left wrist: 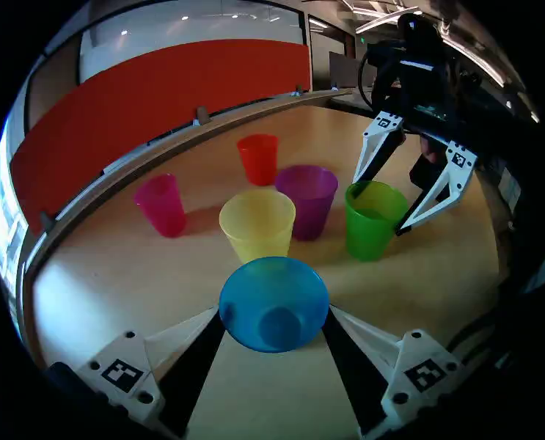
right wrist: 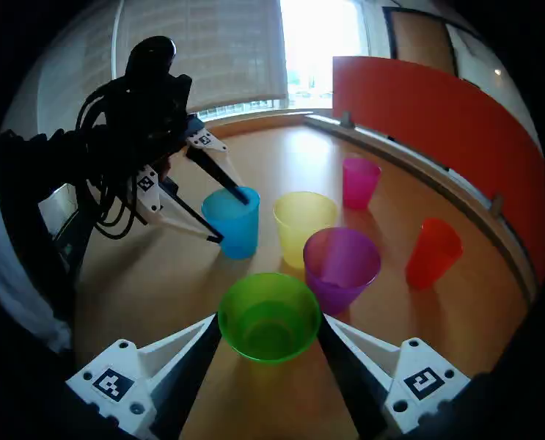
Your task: Pour water
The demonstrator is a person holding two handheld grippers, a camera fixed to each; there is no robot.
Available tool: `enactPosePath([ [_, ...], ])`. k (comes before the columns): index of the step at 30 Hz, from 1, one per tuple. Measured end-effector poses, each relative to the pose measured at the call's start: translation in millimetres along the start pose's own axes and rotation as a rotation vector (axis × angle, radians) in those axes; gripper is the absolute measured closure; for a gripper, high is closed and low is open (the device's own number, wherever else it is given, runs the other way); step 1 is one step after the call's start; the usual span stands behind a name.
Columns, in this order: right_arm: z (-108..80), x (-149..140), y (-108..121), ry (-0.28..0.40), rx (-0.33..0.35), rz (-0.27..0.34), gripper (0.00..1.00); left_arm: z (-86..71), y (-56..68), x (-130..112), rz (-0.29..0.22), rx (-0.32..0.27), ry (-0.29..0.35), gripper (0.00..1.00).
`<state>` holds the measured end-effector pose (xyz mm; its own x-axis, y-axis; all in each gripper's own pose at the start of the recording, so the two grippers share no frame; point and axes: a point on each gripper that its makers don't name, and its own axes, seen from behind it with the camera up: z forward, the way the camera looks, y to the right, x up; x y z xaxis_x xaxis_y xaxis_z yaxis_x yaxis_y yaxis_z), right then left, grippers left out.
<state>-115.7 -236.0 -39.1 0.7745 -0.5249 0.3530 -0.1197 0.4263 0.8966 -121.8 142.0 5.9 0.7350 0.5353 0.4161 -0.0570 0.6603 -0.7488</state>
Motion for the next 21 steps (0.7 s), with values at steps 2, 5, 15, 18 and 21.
enactPosePath([
  [2, -0.4, -0.8, 0.0, 0.000, -0.002, 0.000, 0.06, 0.2, 0.3, -0.3, -0.001, -0.001, -0.002, 0.12],
  [5, -0.9, -1.6, 0.5, -0.001, -0.007, -0.001, 0.06, 0.7, 0.3, -1.6, -0.001, -0.002, -0.010, 0.12],
  [15, -0.9, -6.5, 1.6, -0.006, -0.013, 0.010, 0.04, 1.1, -0.6, -7.3, 0.028, 0.011, -0.035, 0.09],
  [18, -1.4, -7.4, 2.0, -0.006, -0.014, 0.018, 0.04, 0.6, -1.3, -8.1, 0.028, 0.014, -0.040, 0.09],
  [21, -1.8, -8.4, 2.6, -0.008, -0.018, 0.020, 0.03, 0.3, -0.6, -8.9, 0.024, 0.011, -0.041, 0.10],
])
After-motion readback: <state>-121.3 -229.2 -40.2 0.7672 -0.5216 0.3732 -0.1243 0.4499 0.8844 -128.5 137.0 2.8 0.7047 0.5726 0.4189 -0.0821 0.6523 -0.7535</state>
